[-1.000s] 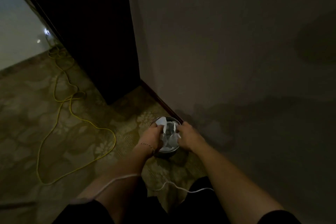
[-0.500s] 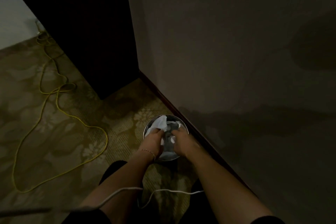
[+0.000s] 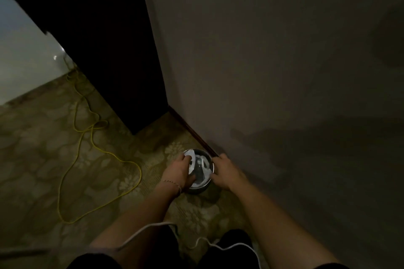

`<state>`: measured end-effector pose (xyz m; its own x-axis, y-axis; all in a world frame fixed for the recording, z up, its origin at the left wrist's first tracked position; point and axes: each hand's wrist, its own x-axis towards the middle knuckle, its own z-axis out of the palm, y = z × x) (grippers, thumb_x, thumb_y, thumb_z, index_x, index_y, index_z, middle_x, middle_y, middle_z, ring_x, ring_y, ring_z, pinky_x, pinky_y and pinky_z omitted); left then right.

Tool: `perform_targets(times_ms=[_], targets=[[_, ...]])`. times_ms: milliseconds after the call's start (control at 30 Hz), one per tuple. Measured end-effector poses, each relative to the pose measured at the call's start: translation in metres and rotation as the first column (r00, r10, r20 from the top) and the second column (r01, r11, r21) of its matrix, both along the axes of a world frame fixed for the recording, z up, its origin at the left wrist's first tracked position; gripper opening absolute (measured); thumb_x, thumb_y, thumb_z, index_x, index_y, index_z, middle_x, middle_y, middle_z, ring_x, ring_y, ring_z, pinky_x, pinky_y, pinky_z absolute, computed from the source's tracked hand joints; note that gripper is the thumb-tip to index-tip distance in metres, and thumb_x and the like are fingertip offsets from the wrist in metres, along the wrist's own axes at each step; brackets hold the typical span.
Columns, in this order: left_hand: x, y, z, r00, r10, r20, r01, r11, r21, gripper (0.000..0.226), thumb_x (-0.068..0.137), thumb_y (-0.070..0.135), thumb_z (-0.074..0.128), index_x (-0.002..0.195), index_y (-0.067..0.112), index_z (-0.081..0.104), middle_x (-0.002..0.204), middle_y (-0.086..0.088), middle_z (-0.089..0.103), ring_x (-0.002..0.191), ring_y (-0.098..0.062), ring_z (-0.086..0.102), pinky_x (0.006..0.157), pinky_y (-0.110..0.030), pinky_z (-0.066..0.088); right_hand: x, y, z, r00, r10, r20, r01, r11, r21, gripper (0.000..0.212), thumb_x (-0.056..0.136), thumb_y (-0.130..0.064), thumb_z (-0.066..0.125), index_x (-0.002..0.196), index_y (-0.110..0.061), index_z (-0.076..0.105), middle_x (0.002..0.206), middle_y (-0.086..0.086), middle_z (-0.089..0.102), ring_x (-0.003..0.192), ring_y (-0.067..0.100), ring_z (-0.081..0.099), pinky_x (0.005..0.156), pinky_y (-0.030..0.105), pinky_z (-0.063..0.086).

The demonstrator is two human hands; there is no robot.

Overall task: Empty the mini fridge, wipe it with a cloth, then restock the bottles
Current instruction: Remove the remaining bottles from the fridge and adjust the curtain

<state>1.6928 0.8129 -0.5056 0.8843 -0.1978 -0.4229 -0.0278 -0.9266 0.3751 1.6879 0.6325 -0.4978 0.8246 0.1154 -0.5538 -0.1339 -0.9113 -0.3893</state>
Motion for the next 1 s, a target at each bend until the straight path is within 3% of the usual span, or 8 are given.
perform_targets(times_ms=[200, 467, 633, 900, 1000], targets=[[-0.024, -0.038, 0.134, 0.978, -0.185, 0.097, 0.183, 0.983, 0.027, 0.056, 0.085, 0.046, 0.064, 0.132, 0.022, 0.048, 0.129, -0.001, 0.049, 0.114, -0.023, 0.051, 0.093, -0.033, 0.047, -0.035, -0.032, 0.132, 0.999, -0.036, 0.025, 0.037, 0.999, -0.033, 0.048, 0.092, -0.033, 0.064, 0.135, -0.017, 0.047, 0.143, 0.008, 0.035, 0.125, 0.032, 0.050, 0.103, 0.041, 0.045], [-0.072, -0.108, 0.245, 0.856, -0.487, 0.175, 0.482, 0.873, 0.068, 0.055, 0.086, 0.053, 0.060, 0.130, 0.021, 0.050, 0.129, -0.002, 0.050, 0.115, -0.024, 0.050, 0.095, -0.041, 0.048, -0.146, -0.086, 0.254, 0.961, -0.244, 0.133, 0.268, 0.940, -0.213, 0.049, 0.097, -0.033, 0.055, 0.141, -0.015, 0.043, 0.148, 0.009, 0.031, 0.125, 0.036, 0.048, 0.101, 0.046, 0.047], [-0.138, -0.142, 0.297, 0.718, -0.663, 0.211, 0.663, 0.744, 0.080, 0.059, 0.087, 0.057, 0.056, 0.133, 0.019, 0.049, 0.133, -0.004, 0.049, 0.120, -0.026, 0.049, 0.097, -0.040, 0.047, -0.249, -0.102, 0.305, 0.884, -0.431, 0.183, 0.464, 0.856, -0.228, 0.049, 0.096, -0.038, 0.055, 0.140, -0.019, 0.046, 0.140, 0.005, 0.039, 0.121, 0.030, 0.049, 0.099, 0.045, 0.049], [-0.294, -0.210, 0.354, 0.432, -0.859, 0.274, 0.876, 0.472, 0.100, 0.058, 0.088, 0.056, 0.056, 0.131, 0.017, 0.051, 0.132, -0.006, 0.051, 0.116, -0.026, 0.052, 0.094, -0.038, 0.048, -0.432, -0.122, 0.343, 0.708, -0.658, 0.257, 0.706, 0.670, -0.227, 0.060, 0.098, -0.041, 0.055, 0.150, -0.020, 0.035, 0.157, 0.007, 0.025, 0.135, 0.031, 0.041, 0.108, 0.043, 0.041], [-0.366, -0.240, 0.372, 0.321, -0.894, 0.314, 0.924, 0.367, 0.102, 0.057, 0.088, 0.055, 0.055, 0.130, 0.017, 0.054, 0.131, -0.005, 0.052, 0.115, -0.024, 0.052, 0.093, -0.037, 0.048, -0.517, -0.135, 0.359, 0.661, -0.695, 0.285, 0.750, 0.596, -0.287, 0.060, 0.097, -0.045, 0.054, 0.148, -0.018, 0.038, 0.149, 0.007, 0.033, 0.127, 0.031, 0.046, 0.104, 0.045, 0.044]])
